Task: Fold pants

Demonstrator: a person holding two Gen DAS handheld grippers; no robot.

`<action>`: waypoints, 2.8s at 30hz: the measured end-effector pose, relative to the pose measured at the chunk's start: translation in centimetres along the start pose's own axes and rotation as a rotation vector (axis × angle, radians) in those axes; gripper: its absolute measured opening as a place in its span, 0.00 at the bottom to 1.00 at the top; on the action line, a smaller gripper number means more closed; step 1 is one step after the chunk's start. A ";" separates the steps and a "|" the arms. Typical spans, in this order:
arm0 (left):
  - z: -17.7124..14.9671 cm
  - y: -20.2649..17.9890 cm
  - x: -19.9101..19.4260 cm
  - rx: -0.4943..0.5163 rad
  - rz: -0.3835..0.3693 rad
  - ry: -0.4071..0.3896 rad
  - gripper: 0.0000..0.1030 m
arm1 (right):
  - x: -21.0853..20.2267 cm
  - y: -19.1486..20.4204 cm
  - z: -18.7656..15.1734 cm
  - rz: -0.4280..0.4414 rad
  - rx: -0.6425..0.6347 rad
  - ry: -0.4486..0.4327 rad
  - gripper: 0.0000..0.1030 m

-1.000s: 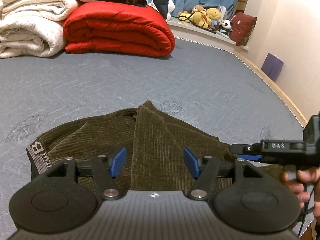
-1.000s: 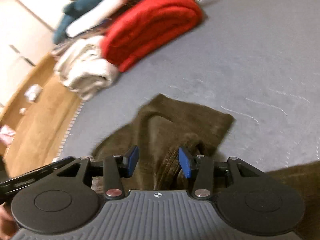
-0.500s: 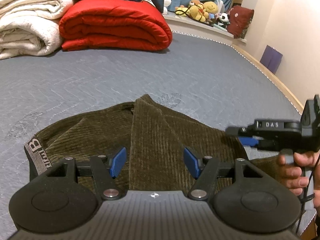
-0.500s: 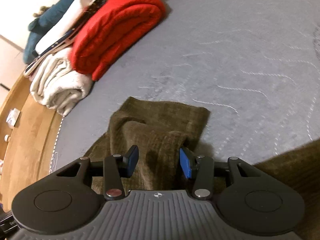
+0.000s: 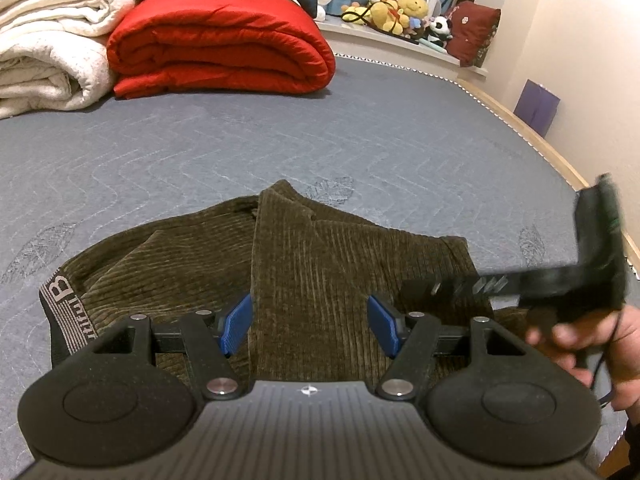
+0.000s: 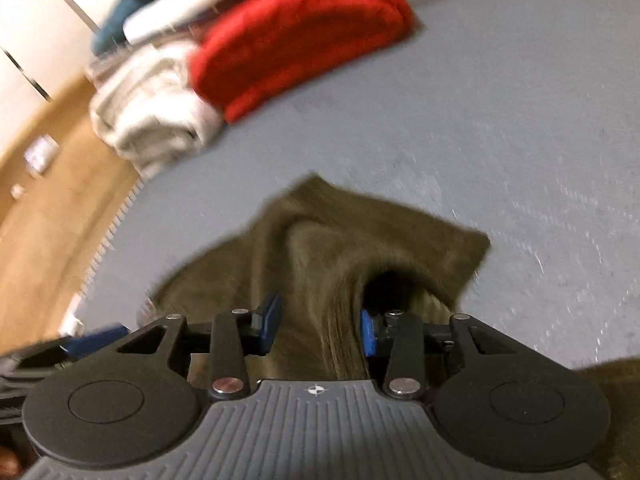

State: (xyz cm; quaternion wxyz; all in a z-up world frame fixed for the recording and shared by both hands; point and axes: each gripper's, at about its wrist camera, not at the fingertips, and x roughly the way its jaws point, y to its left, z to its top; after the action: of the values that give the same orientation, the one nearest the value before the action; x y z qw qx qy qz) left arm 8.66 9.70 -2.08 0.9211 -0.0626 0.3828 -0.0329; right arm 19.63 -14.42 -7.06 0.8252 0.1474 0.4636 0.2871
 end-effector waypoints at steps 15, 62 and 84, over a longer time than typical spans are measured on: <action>-0.1 -1.6 -0.6 -0.010 -0.192 -0.027 0.75 | -5.7 2.3 0.4 0.384 -0.092 -0.337 0.07; -4.2 -11.8 0.7 0.908 -0.294 -0.125 0.09 | -4.0 -5.2 1.2 0.440 0.356 -0.062 0.52; 4.4 -5.5 -1.9 0.273 -0.416 -0.365 0.77 | -16.6 -13.2 6.4 -0.051 0.451 -0.901 0.06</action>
State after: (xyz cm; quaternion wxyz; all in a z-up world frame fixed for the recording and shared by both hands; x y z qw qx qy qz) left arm 10.32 4.84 3.12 0.9480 -0.0201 0.1823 -0.2600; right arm 22.75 -34.87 0.92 0.8976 0.4200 0.1154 0.0675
